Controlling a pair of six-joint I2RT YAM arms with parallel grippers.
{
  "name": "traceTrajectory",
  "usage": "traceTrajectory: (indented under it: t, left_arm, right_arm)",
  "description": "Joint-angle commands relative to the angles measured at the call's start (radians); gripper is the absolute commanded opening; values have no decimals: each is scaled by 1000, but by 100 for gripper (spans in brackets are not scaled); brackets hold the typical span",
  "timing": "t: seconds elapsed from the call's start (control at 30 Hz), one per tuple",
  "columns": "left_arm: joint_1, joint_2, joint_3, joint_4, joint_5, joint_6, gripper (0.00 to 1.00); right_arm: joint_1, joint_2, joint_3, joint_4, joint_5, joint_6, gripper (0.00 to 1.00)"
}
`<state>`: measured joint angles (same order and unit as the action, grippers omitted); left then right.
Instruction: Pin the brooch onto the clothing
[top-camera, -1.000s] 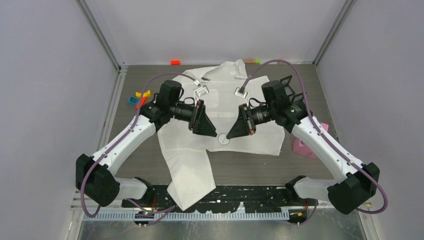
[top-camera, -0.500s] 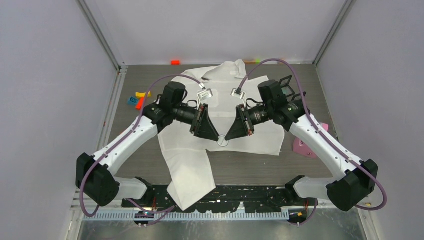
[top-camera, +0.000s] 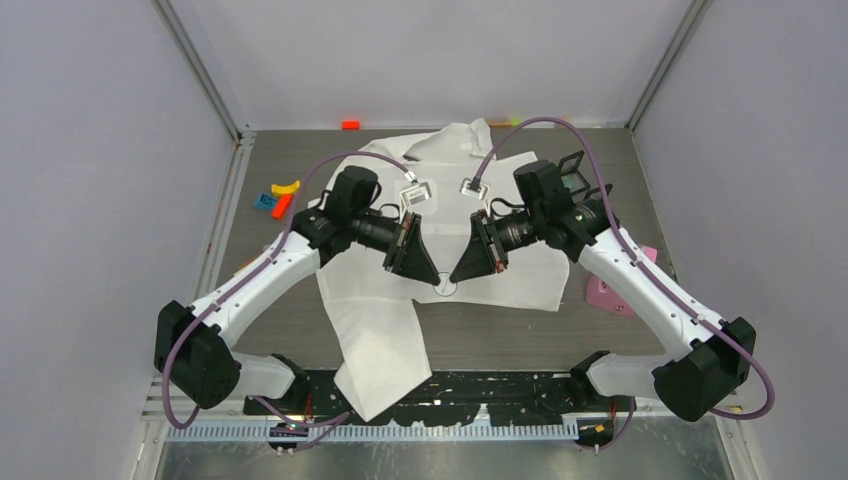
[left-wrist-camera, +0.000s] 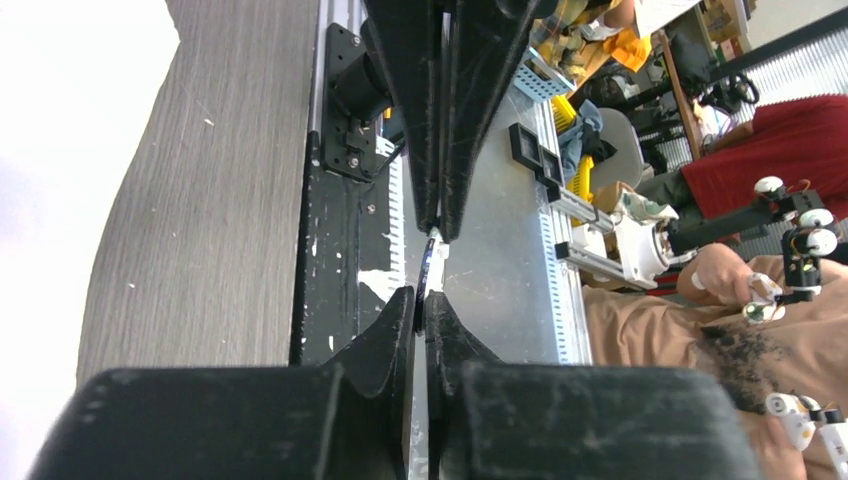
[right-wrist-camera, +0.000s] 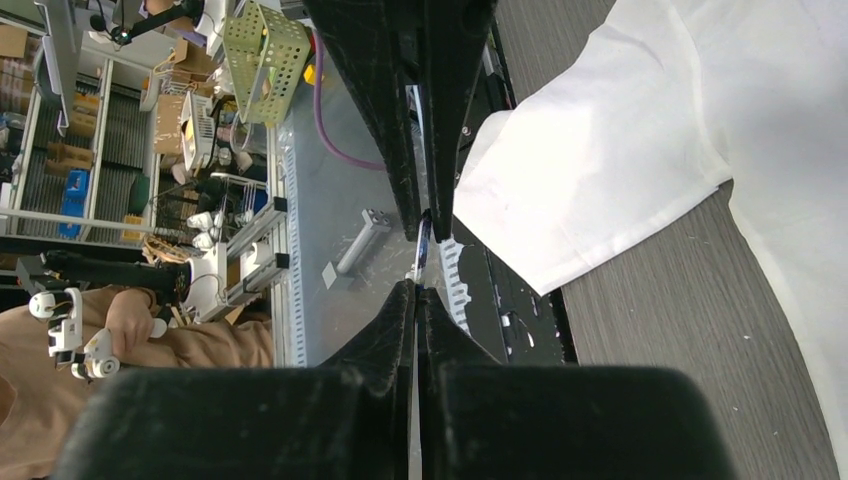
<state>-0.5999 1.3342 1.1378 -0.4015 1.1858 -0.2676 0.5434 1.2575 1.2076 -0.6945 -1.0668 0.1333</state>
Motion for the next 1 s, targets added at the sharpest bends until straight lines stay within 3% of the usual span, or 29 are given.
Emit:
traceTrajectory:
  t: [0.0, 0.07, 0.13, 0.3, 0.43, 0.6, 0.7, 0.97]
  left_arm:
    - [-13, 0, 5, 6, 42, 35, 0]
    - [-12, -8, 5, 6, 40, 42, 0]
    - [-12, -24, 9, 1, 7, 60, 0]
    - [17, -123, -18, 56, -139, 69, 0]
    - [96, -171, -71, 223, -178, -71, 0]
    - [182, -178, -142, 468, -147, -284, 0]
    - [193, -184, -162, 544, -126, -332, 0]
    - [196, -187, -184, 651, -79, -395, 0]
  right_arm:
    - [9, -1, 41, -9, 19, -21, 1]
    - [8, -2, 42, 3, 56, -12, 0]
    - [9, -3, 42, 24, 86, 12, 8]
    - [9, -31, 26, 121, 135, 109, 50]
    - [9, -123, -94, 400, 159, 279, 66]
    - [8, -218, -281, 829, 254, 505, 70]
    - [8, -227, -351, 1029, 299, 592, 70]
    - [9, -169, -378, 1137, 296, 677, 60]
